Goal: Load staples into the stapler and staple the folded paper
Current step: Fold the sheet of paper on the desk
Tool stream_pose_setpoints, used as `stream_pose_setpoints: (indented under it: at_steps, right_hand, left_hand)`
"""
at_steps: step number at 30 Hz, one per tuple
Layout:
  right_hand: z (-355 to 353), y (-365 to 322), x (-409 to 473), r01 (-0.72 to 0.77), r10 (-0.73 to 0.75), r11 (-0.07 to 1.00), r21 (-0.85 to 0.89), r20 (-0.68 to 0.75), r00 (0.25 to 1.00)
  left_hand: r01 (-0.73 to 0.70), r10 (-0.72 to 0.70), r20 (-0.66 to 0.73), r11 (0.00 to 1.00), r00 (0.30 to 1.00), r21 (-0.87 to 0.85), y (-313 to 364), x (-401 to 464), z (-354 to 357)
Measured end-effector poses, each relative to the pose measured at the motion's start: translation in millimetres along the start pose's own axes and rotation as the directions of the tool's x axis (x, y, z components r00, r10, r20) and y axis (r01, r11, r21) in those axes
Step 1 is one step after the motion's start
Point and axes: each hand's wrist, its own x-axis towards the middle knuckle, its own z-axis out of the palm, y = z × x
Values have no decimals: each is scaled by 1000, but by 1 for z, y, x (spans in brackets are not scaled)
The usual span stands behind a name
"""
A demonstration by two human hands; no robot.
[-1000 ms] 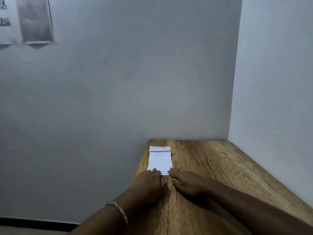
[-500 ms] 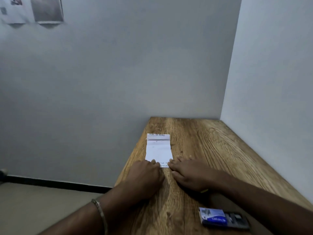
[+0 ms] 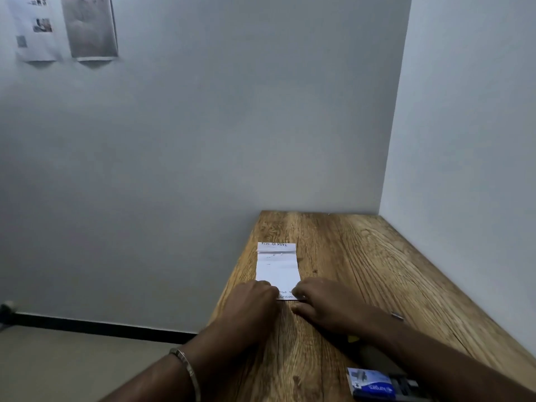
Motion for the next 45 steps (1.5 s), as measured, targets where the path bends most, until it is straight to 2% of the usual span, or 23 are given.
stream_pose_setpoints:
  at_steps: [4,14,21,26,28,38,45]
  right_hand:
    - [-6,4,12,23,-20,997,69,-36,999]
    - [-5,8,17,66,-54,988,142,-89,995]
    - [-8,25,3,31,23,983,182,-286,958]
    - [-3,27,-6,38,-12,987,153,-172,985]
    - [-2,26,-5,42,-20,988,150,-145,989]
    - [3,27,5,87,-66,983,161,-127,990]
    - [5,27,3,111,-92,980,163,-120,988]
  left_hand:
    - [40,-43,-14,981,999,-188,-10,5,-5]
    - [-6,13,34,975,999,-221,-22,10,-13]
    - [-7,-49,-136,925,989,-380,-59,-1,-25]
    - [19,-8,26,897,1000,-441,-72,-9,-6]
    - [8,15,46,884,999,-467,-73,-11,3]
    - [44,-51,4,824,999,-564,-72,-12,12]
    - [-2,-36,-70,875,997,-484,-65,-18,12]
